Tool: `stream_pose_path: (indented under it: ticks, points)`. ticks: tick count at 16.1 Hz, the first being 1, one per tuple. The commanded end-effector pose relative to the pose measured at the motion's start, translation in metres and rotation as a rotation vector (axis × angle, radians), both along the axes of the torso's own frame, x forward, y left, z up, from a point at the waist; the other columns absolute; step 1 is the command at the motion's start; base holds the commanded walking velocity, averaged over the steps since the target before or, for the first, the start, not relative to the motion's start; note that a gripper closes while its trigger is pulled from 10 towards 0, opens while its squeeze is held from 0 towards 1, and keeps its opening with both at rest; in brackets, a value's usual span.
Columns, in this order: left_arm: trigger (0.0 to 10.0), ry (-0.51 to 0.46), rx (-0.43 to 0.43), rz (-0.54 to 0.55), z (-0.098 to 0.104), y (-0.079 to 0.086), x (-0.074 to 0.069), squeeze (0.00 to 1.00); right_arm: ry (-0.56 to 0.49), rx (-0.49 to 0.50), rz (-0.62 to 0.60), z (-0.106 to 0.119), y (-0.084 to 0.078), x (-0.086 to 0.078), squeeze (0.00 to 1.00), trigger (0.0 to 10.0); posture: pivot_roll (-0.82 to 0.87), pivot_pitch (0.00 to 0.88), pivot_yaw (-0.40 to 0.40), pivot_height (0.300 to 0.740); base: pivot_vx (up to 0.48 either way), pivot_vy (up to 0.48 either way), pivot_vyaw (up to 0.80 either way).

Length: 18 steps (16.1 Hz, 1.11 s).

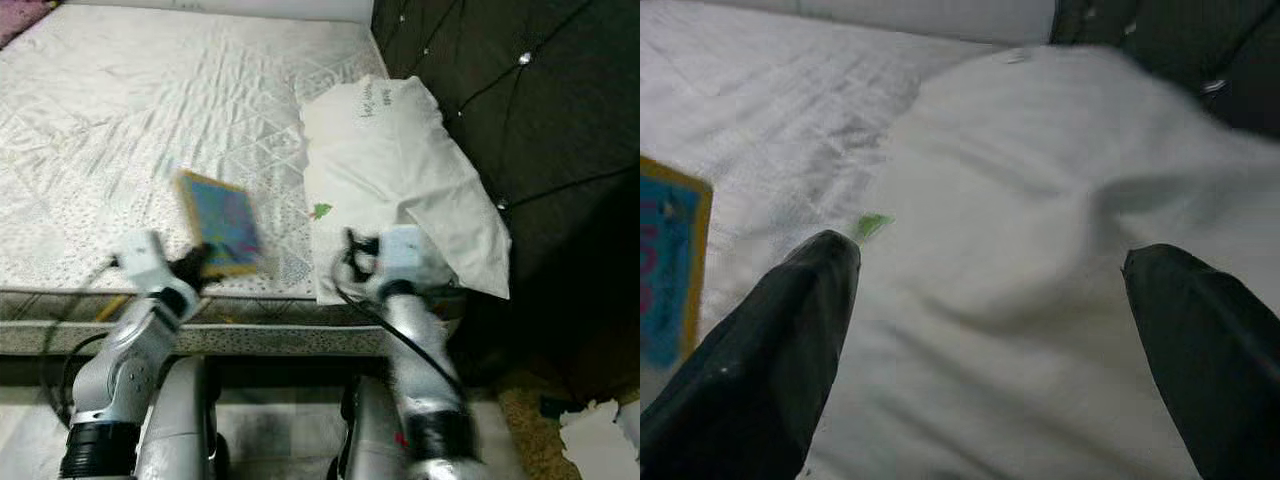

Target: Clean up the room

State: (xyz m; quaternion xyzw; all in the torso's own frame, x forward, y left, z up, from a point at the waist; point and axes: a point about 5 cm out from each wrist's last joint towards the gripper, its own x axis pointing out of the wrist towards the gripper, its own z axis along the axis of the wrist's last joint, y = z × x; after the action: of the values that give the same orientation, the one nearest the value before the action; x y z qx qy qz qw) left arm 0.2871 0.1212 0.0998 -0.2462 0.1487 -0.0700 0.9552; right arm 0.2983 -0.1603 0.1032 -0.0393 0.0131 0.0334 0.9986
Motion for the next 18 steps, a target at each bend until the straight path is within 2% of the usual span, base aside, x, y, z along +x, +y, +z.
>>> stream_pose_path:
  ticks: [1, 2, 3, 4, 8, 12, 16, 18]
  points:
    - [10.0, 0.024, -0.131, -0.148, 0.009, -0.04, -0.006, 0.0, 0.011, -0.024, -0.025, 0.001, -0.014, -0.005, 0.0, 10.0, -0.02, 0.08, -0.06, 0.572, 0.0, 0.0, 0.0]
    - [10.0, 0.088, -0.116, -0.193, 0.003, -0.045, -0.009, 0.0, 0.019, -0.046, -0.041, 0.0, -0.023, -0.008, 0.0, 10.0, -0.03, 0.084, -0.064, 0.572, 0.0, 0.0, 0.0]
    - [10.0, 0.158, -0.148, -0.242, -0.002, -0.049, -0.012, 0.0, 0.036, -0.084, -0.064, -0.002, -0.038, -0.014, 0.0, 10.0, -0.04, 0.085, -0.07, 0.572, 0.0, 0.0, 0.0]
    - [10.0, 0.174, -0.17, -0.243, -0.001, -0.048, -0.013, 0.0, 0.045, -0.099, -0.069, -0.002, -0.044, -0.017, 0.0, 10.0, -0.04, 0.084, -0.075, 0.572, 0.0, 0.0, 0.0]
    - [10.0, 0.206, -0.124, -0.234, -0.004, -0.035, -0.005, 0.0, 0.071, -0.128, -0.055, -0.004, -0.051, -0.023, 0.0, 10.0, -0.04, 0.075, -0.097, 0.572, 0.0, 0.0, 0.0]
    - [10.0, 0.172, -0.106, -0.175, 0.005, -0.018, 0.017, 0.0, 0.069, -0.141, -0.036, 0.002, -0.053, -0.024, 0.0, 10.0, -0.06, 0.071, -0.112, 0.572, 0.0, 0.0, 0.0]
    - [10.0, 0.182, -0.08, -0.145, 0.006, -0.001, 0.021, 0.0, 0.128, -0.171, -0.014, -0.004, -0.065, -0.045, 0.0, 10.0, -0.07, 0.08, -0.126, 0.572, 0.0, 0.0, 0.0]
    - [10.0, 0.17, -0.074, -0.122, 0.01, 0.004, 0.022, 0.0, 0.14, -0.171, -0.028, -0.006, -0.07, -0.045, 0.0, 10.0, -0.06, 0.085, -0.134, 0.572, 0.0, 0.0, 0.0]
